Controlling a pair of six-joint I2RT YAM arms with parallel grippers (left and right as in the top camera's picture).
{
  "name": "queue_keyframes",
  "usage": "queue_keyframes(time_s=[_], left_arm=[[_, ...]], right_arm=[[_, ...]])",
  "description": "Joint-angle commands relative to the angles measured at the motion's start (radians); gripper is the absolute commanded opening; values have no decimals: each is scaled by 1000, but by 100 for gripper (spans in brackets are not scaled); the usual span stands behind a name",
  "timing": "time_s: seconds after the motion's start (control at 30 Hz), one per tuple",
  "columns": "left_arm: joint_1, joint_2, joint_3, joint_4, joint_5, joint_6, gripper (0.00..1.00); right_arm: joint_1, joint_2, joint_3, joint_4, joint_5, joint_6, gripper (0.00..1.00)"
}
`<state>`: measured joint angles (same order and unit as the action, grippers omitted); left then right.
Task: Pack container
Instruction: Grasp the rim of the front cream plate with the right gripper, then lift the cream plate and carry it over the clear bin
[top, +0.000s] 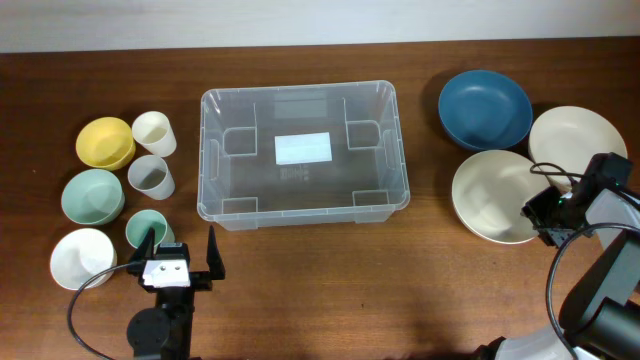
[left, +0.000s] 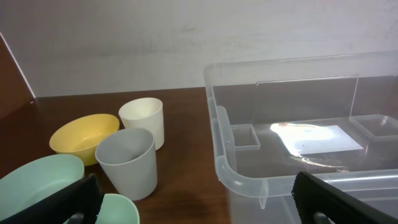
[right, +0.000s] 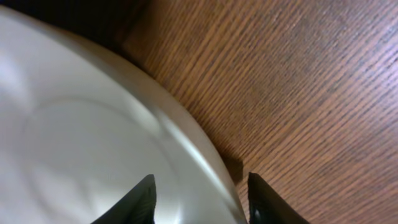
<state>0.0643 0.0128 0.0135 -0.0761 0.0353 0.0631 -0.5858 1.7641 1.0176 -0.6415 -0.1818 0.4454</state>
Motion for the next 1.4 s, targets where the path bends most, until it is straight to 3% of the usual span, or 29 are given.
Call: queue_keyframes(time_s=[0.0, 0.17, 0.37, 0.7, 1.1, 1.23, 1.37], left_arm=[[5, -8, -4, -3, 13, -6, 99], [5, -8, -5, -3, 13, -6, 99], [5, -8, -5, -3, 13, -6, 99], [5, -8, -5, -3, 13, -6, 99], [5, -8, -5, -3, 13, -6, 99], [5, -8, -5, -3, 13, -6, 99], [5, -8, -5, -3, 13, -6, 99]], right_arm=[[-3, 23, 0, 1, 10, 5, 38], [-4, 26, -5, -32, 9, 7, 4], [-5, 25, -5, -92, -18, 6, 4], [-7, -31, -2, -106, -240, -50, 4], [-101, -340, 129, -139, -615, -98, 4], [-33, -462, 190, -156, -696, -85, 4], [166, -558, 230, -93, -647, 21, 4]])
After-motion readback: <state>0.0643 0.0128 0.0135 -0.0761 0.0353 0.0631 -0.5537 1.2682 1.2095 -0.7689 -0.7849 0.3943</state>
